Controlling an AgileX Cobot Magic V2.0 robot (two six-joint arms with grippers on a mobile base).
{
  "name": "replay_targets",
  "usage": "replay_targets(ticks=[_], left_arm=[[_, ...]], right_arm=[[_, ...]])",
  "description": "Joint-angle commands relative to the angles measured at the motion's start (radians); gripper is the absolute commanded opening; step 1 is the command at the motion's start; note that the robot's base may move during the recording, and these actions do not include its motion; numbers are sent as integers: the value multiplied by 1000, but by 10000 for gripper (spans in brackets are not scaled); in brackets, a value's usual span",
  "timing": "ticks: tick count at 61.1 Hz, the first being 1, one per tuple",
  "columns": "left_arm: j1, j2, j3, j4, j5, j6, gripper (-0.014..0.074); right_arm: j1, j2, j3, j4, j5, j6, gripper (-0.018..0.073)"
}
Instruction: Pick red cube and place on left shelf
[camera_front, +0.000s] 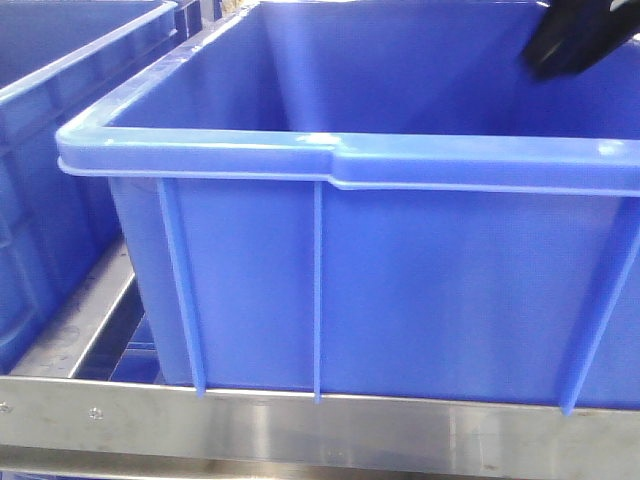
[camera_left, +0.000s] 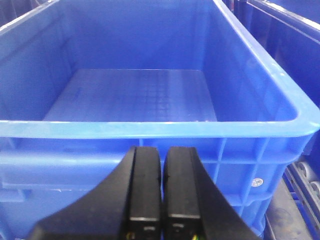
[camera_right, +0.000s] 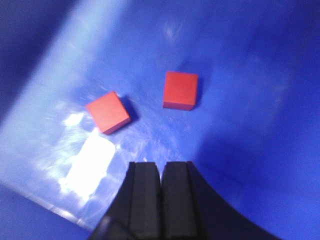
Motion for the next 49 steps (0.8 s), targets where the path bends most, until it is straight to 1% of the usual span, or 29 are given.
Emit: replay_targets(ticks=[1, 29, 43, 49], left_arm=[[-5, -16, 23, -5, -86, -1, 102], [-5, -16, 23, -5, -86, -1, 102], [-5, -16, 23, -5, -86, -1, 102], [-5, -16, 23, -5, -86, -1, 102]], right_arm=[[0, -107, 19, -25, -102, -12, 48], [0, -476, 294, -25, -301, -12, 48], [0, -644, 378, -26, -312, -12, 48], [0, -666, 384, -26, -295, -12, 48]])
